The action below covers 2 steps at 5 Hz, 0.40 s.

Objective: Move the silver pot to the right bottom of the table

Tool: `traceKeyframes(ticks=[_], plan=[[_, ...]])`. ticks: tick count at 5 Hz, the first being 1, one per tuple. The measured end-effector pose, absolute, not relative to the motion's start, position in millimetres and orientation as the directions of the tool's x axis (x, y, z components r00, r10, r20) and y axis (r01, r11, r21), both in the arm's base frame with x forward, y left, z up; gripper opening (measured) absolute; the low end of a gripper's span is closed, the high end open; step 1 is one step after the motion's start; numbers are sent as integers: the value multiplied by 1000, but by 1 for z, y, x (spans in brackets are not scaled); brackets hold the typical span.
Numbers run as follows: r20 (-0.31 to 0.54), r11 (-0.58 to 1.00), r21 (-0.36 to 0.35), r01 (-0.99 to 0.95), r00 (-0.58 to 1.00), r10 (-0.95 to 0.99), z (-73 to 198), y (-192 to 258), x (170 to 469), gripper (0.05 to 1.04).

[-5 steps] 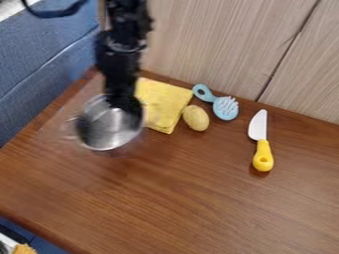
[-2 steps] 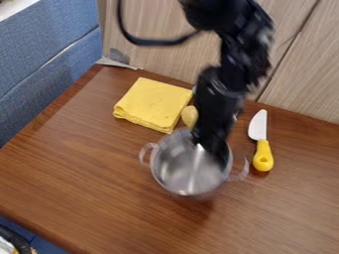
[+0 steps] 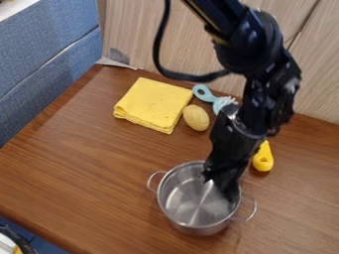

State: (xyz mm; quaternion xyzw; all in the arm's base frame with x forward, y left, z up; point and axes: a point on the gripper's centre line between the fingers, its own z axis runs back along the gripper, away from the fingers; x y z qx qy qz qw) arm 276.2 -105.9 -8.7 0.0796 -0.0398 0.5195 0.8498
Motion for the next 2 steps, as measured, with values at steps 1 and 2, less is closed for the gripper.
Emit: traceKeyframes(ticks=[1,2], plan=[[165,468,91,-879,477,863,-12,-107,273,102],[175,466,87,-880,474,863,-13,-105,274,278]])
